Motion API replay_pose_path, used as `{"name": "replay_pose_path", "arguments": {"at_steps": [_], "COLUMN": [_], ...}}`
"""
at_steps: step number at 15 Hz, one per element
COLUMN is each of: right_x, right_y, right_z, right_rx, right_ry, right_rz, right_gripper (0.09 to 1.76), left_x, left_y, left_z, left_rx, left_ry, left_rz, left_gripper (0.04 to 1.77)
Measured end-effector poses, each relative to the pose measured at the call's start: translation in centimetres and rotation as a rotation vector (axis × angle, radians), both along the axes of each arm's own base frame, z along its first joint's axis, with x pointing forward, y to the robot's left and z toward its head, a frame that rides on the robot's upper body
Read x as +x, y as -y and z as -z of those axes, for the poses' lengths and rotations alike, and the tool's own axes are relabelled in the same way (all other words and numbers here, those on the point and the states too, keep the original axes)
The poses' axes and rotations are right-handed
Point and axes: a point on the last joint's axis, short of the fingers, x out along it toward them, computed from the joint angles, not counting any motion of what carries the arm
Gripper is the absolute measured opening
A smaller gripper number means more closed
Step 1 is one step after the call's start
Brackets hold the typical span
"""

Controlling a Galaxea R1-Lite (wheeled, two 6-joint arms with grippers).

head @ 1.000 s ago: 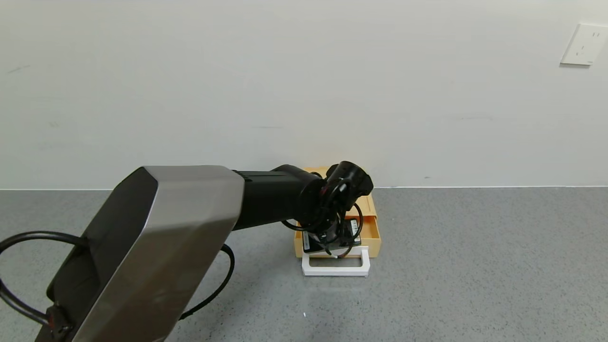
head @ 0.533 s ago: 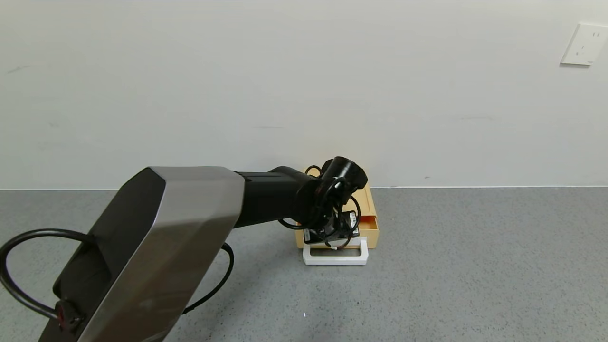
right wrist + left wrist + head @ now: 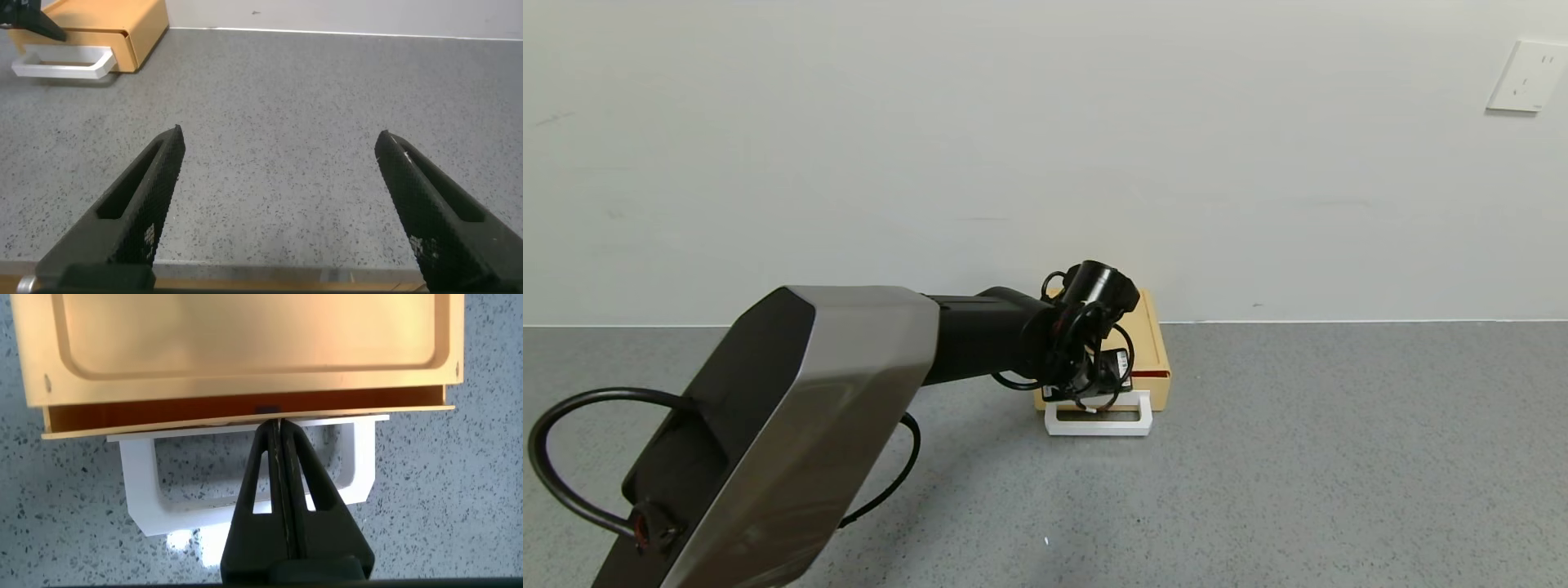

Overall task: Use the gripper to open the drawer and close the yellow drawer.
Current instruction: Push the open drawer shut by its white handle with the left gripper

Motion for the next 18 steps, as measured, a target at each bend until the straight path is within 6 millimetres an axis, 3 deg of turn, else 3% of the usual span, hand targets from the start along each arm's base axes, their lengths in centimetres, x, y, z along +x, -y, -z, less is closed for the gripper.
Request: {"name": "replay_pose_path", "arguments": {"at_steps": [11,18], "right_x": [0.0,0.0], "right_y": [0.0,0.0], "right_z": [0.0,0.0], "right_rx": [0.0,0.0], "right_ry": [0.0,0.0], "right_rz": [0.0,0.0], "right_gripper": [1.71,1.71], "left_x": [0.7,-0.2], "left_y": [0.0,-0.5], "left_z": [0.6,-0.7], "left_rx": [-0.003,0.03], "left_ry": [0.027,0.013], "left_rz": [0.005,0.003], "left_gripper": [0.11,0.11]}}
